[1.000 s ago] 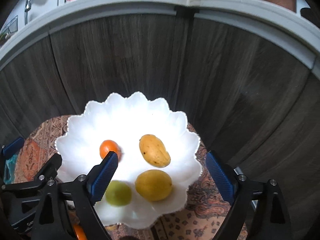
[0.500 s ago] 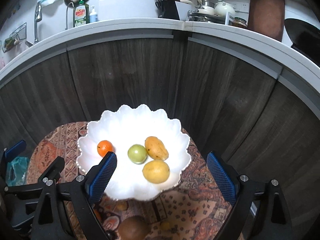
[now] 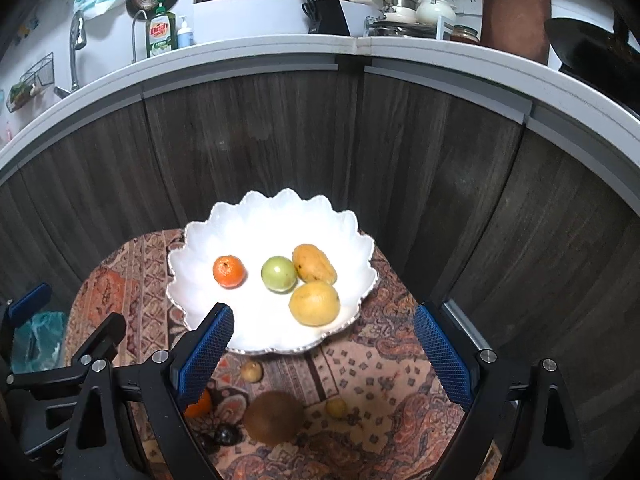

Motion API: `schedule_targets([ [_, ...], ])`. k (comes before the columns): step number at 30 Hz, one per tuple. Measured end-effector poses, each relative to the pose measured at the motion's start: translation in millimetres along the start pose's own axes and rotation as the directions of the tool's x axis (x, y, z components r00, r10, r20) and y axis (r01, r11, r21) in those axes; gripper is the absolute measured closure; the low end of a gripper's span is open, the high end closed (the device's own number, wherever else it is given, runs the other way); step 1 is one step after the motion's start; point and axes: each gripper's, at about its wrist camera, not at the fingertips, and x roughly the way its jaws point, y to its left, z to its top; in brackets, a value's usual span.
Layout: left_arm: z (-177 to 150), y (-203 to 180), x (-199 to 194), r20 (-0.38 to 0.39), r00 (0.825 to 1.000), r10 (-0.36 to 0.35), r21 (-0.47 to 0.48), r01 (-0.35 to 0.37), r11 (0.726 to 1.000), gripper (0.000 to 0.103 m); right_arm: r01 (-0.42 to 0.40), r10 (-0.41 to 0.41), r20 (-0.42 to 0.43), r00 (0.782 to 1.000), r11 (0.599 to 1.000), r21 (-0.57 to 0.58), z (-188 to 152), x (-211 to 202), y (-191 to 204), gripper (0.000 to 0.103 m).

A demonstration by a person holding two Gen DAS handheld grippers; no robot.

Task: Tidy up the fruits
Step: 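Lift both tools from the bowl and lower the left tool onto a mandarin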

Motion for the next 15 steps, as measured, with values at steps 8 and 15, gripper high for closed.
schedule_targets([
  [8,-15.1,-4.5,-0.9,-0.014,1.0,0.01,-0.001,-0.01,1.0,0.003,0.013,-0.013,-0.006,1.0,1.0,-0.01,-12.9,-1.3,-1.4,0.011],
  [15,-23.6,-5.5,2.5,-0.017,1.0,0.011,-0.007,-0.011,1.0,0.003,0.013,-0.013,-0.025,1.0,1.0,-0.004,-25.8,2.2,-4.1,0.011],
])
